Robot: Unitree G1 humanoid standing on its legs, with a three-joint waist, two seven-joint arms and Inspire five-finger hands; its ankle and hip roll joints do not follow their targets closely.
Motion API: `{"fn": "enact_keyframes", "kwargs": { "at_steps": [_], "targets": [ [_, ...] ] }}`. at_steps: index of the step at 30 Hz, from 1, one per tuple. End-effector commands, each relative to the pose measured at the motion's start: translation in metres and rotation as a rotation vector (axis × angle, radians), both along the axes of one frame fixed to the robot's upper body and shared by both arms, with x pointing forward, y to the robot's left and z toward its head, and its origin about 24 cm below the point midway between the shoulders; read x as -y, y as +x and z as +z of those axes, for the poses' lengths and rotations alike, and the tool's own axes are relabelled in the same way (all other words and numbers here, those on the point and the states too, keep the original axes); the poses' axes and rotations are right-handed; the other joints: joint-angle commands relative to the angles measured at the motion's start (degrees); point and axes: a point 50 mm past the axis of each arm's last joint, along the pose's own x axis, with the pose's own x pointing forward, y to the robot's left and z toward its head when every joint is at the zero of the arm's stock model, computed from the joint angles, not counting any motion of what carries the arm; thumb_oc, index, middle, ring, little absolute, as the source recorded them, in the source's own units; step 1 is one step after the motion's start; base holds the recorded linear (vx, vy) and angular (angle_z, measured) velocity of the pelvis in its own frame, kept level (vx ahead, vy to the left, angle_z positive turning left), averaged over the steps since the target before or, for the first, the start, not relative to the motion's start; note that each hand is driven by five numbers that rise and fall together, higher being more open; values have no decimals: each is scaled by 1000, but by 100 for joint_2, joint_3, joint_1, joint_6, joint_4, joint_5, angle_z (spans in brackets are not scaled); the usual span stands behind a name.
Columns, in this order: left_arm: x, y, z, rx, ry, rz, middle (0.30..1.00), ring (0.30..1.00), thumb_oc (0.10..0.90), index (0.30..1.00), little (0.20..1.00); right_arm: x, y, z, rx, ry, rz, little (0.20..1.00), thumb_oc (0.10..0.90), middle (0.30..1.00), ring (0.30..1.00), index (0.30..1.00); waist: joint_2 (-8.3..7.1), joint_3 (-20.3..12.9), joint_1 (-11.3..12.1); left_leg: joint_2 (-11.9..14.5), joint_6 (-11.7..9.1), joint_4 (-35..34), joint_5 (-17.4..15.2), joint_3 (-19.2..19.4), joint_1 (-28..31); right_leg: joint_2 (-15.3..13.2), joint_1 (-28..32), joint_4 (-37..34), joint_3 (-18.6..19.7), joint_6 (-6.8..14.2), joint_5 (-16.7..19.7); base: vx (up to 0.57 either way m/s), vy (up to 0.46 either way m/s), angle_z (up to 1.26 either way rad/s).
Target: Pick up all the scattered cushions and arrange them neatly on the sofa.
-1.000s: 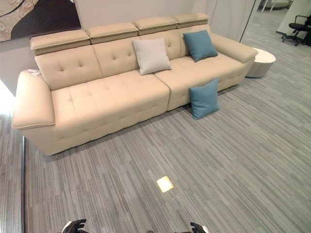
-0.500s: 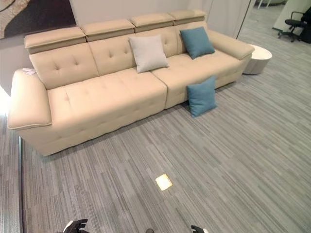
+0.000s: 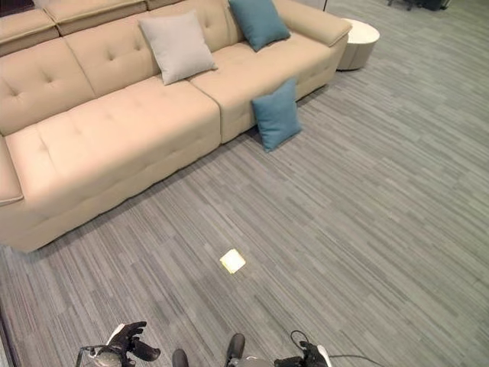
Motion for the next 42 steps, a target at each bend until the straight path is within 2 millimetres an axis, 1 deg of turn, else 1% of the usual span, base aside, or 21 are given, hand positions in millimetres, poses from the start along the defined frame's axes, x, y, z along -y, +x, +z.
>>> {"fn": "enact_keyframes", "kwargs": {
  "at_steps": [1,3,4,5,6,9,11,12,18,21,24,25,26,29,30,32,35,36,39,41,42],
  "targets": [
    [1,18,7,62,9,-26,900,900,800,900,900,16,13,9,64,-61,-11,900,800,900,900,900,-203,80,-1,8,-73,953,-530,-119,-392,-301,338,53,319,472,-479,-7,-184,13],
    [2,19,7,63,3,-18,900,900,800,900,900,17,13,9,61,-67,-11,900,800,900,900,900,-228,139,22,101,-127,1399,-441,-151,-612,-273,449,-67,338,417,-486,43,-140,-8],
    [2,16,6,62,-4,12,900,900,800,900,900,19,11,9,56,-73,-15,900,800,900,900,900,-271,192,133,-25,-88,2024,-248,-653,-1097,-179,583,-267,539,332,-468,74,-109,-19],
    [2,16,6,62,-4,12,900,900,800,900,900,19,11,9,56,-73,-15,900,800,900,900,900,-271,192,133,-25,-88,2025,-248,-653,-1098,-179,583,-267,539,332,-468,160,-143,-27],
    [2,11,4,50,-1,19,900,900,800,900,900,19,11,9,56,-77,-5,900,800,900,900,900,-304,186,226,-340,36,1849,-427,-956,-1351,-159,604,-309,699,365,-494,83,-34,-45],
    [1,7,2,36,3,29,900,900,800,900,900,20,10,9,47,-88,9,900,800,900,900,900,-298,158,292,-533,113,1333,-417,-1077,-1446,-120,608,-309,837,421,-535,160,-10,-72],
    [0,3,1,22,4,38,900,900,800,900,900,22,9,10,38,-100,15,900,800,900,900,900,-241,136,389,-686,106,801,-139,-1240,-1533,12,629,-309,1010,440,-590,208,20,-60],
    [-1,3,1,22,10,38,900,900,800,900,900,24,10,10,34,-115,24,900,800,900,900,900,-185,160,523,-775,51,437,196,-1423,-1709,182,735,-309,1215,435,-661,198,5,-71],
    [-7,-4,0,1,17,52,900,900,800,900,900,20,4,7,4,-109,45,900,800,900,900,900,-278,-6,613,-729,194,374,66,-1370,-1434,205,1072,-309,1546,420,-911,275,78,-83],
    [-13,-4,1,5,19,66,900,900,800,900,900,15,1,5,-5,-90,54,900,800,900,900,900,-416,-109,784,-712,357,450,-184,-1197,-1256,91,1075,290,1576,487,-1041,225,82,-66],
    [-16,8,7,42,27,59,900,900,800,900,900,12,13,7,22,-81,74,900,800,900,900,900,-393,22,734,-691,557,485,-428,-1113,-933,30,348,1794,1573,999,-636,124,81,-43],
    [-17,14,9,63,31,59,900,900,800,900,900,11,21,9,41,-81,84,900,800,900,900,900,-337,129,653,-660,620,512,-480,-1118,-857,-33,-30,2378,1538,1207,-374,55,152,-31],
    [-18,22,13,93,36,58,900,900,800,900,900,10,33,14,78,-87,99,900,800,900,900,900,-155,252,534,-555,693,509,-525,-1078,-757,-202,-580,3058,1237,1394,-122,78,146,-26],
    [-19,24,14,103,34,61,900,900,800,900,900,11,34,15,90,-92,99,900,800,900,900,900,-56,215,495,-532,695,373,-603,-1020,-498,-510,-745,2979,814,1298,-267,182,81,-7],
    [-17,25,14,107,31,57,900,900,800,900,900,14,35,16,95,-102,95,900,800,900,900,900,23,205,442,-542,679,170,-687,-1049,-182,-595,-841,2539,587,1012,-508,412,46,-13],
    [-17,24,14,103,30,54,900,900,800,900,900,15,35,16,91,-106,96,900,800,900,900,900,37,217,401,-574,672,97,-730,-1084,-33,-583,-926,2302,535,920,-497,270,-18,-29],
    [-16,21,12,83,37,50,900,900,800,900,900,17,33,16,82,-113,90,900,800,900,900,900,19,231,319,-635,624,-30,-870,-1152,248,-677,-1098,1525,434,866,-251,308,-114,-10],
    [-16,13,8,48,45,47,900,900,800,900,900,19,29,15,62,-118,89,900,800,900,900,900,-17,205,194,-680,536,-148,-1020,-1294,542,-704,-1220,794,635,944,48,337,-119,4],
    [-10,-1,1,-3,38,37,900,900,800,900,900,22,12,10,13,-119,78,900,800,900,900,900,-56,45,147,-586,404,-23,-1267,-1442,798,-620,-935,674,672,788,119,506,-266,22],
    [-6,-2,-1,-11,32,24,900,900,800,900,900,23,12,10,16,-119,76,900,800,900,900,900,-18,-12,138,-430,208,275,-1067,-1450,690,-529,-756,611,561,676,20,326,-319,90],
    [-4,-2,-1,-9,24,15,900,900,800,900,900,24,11,11,23,-114,68,900,800,900,900,900,23,-14,160,-264,1,805,-743,-1413,526,-382,-506,525,529,524,-136,213,-257,88]
  ]
}}
